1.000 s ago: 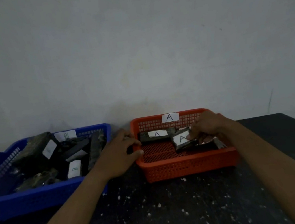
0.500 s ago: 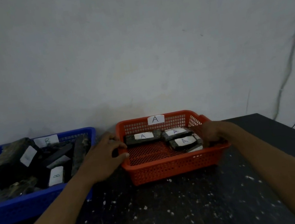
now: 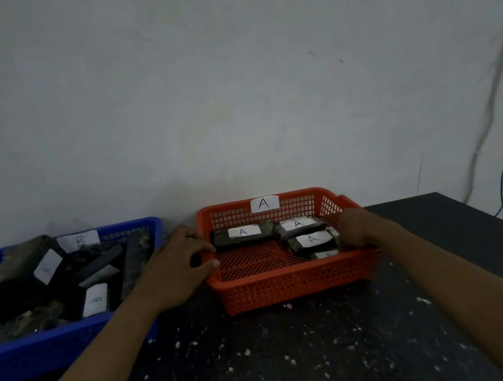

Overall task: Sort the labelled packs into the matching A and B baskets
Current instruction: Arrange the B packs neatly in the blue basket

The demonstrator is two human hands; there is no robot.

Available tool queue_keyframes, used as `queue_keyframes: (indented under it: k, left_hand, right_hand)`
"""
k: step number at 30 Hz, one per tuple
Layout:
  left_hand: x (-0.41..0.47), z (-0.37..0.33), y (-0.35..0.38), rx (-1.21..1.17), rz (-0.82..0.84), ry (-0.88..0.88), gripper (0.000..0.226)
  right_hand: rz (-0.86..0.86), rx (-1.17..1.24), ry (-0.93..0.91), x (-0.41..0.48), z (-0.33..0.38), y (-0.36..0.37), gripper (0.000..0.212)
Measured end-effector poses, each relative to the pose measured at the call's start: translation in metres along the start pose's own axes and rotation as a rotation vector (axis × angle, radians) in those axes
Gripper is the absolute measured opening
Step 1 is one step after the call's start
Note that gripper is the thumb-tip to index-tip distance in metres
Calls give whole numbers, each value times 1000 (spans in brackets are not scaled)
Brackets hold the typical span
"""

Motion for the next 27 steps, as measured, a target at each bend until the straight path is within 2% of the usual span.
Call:
queue_keyframes:
  k: [4, 7, 9, 11, 14, 17, 21, 23, 25, 27]
  left_hand:
    - [-1, -1, -1, -20, -3, -15, 30]
    - [-1, -3, -14, -218, -98, -38, 21]
    - [-6, -1, -33, -393, -246, -62, 14]
    - [-16, 5, -56, -445, -364, -73, 12]
    - [-35, 25, -87, -419, -393, -121, 13]
    - [-62, 57, -121, -343, -403, -198, 14]
    - [-108, 106, -169, -42, -560, -356, 18]
    - [-131, 138, -191, 94, -635, -504, 12]
    - [-146, 175, -200, 188, -514, -707, 12]
    - [-150, 206, -190, 220, -208, -863, 23]
  right_hand:
    - [-153, -12, -26, -12, 14, -22, 37]
    - [-357, -81, -207, -34, 59, -42, 26]
    - [-434, 54, -359, -55, 100, -46, 21]
    - [-465, 261, -510, -75, 142, -41, 19]
    - [-411, 497, -740, -98, 210, -17, 19]
    - [-291, 569, -898, -107, 272, 17, 24]
    - [-211, 517, -879, -98, 319, 58, 32]
    - [-179, 445, -833, -89, 330, 78, 33]
    - [-142, 393, -793, -80, 333, 94, 34]
    - [-126, 413, -777, -74, 331, 102, 38]
Point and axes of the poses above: each hand's wrist, its own x-axis towards the middle knuckle, its own y-axis out of the palm, z = x × y, the point moved 7 cm from there along x, towards the middle knuckle, and after that the axes turned 1 degree about y, right-handed, at the moved point
